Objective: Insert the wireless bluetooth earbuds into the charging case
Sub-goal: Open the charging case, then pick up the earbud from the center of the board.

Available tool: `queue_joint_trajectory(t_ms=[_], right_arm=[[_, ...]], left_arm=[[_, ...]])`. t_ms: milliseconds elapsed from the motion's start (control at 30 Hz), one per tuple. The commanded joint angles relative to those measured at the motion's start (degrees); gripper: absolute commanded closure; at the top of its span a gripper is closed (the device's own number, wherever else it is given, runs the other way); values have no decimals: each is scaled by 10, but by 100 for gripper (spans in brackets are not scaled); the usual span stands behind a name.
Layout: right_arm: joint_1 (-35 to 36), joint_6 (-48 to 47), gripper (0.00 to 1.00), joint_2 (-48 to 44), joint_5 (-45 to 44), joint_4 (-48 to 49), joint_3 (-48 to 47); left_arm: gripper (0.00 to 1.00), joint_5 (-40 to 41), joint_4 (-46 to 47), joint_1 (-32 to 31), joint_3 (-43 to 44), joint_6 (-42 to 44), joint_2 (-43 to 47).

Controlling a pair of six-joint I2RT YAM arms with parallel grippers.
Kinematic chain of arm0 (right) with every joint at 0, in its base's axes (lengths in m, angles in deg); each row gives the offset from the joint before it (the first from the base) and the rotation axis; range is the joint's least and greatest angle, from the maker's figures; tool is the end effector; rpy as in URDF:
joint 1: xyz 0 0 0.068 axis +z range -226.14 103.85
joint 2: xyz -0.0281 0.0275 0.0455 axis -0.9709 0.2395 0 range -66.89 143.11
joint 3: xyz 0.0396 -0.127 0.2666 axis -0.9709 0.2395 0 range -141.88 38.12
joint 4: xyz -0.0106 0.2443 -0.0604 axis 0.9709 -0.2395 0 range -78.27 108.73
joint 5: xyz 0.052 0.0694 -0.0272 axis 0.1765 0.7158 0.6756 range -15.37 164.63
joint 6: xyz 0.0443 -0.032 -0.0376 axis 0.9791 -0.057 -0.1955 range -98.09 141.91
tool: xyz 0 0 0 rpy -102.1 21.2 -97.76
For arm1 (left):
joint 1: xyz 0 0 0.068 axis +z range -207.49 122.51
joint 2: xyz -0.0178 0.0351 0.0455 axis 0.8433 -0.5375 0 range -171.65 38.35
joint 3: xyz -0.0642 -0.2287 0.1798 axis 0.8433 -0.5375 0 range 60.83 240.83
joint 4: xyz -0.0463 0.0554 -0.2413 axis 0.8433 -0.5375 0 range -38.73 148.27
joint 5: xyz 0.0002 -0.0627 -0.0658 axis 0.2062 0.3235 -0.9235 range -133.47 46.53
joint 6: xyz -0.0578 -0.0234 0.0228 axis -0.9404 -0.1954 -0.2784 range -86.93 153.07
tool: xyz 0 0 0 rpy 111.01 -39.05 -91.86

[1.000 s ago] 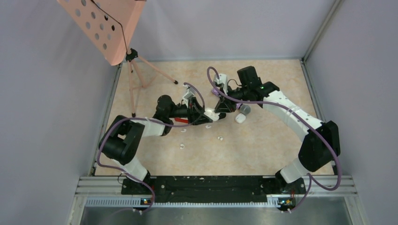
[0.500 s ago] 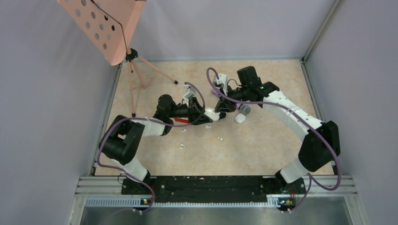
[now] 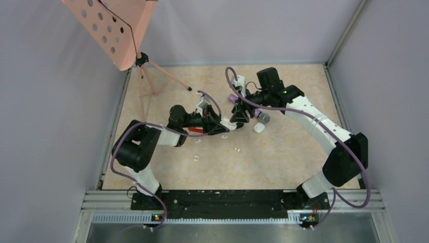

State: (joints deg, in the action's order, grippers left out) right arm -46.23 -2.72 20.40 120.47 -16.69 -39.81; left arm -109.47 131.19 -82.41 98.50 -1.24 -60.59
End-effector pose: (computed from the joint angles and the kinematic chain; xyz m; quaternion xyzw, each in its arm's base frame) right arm 0.2639 0.1952 0.3461 -0.5227 0.6871 0.3755 0.3371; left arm 0.2735 -0.1800 0.2421 0.3775 0.5625 -0.6204 0.3953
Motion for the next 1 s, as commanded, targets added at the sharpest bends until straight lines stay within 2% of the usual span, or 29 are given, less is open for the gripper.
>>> queue_joint_trajectory(t_ms=[0,233,467,667,800,967], right_arm=[[-6,-1,50,-27,38,-29,-58],[-25,-19,49,-56,14,-34,-30],[-29,-91,60,-78,-29,-11,104],[-7,-31,68,7,-102,34,138],[21,15,69,88,-103,37,139],[37,45,69,131,-120,52,144]], left_arm=[[100,-3,95,9,-5,-40,-23],[100,12,100,27,-16,-49,-15],[100,51,28,79,-41,-37,45],[100,83,-16,127,-49,-19,78],[100,93,-30,135,-48,-19,88],[100,105,-40,142,-50,-16,94]])
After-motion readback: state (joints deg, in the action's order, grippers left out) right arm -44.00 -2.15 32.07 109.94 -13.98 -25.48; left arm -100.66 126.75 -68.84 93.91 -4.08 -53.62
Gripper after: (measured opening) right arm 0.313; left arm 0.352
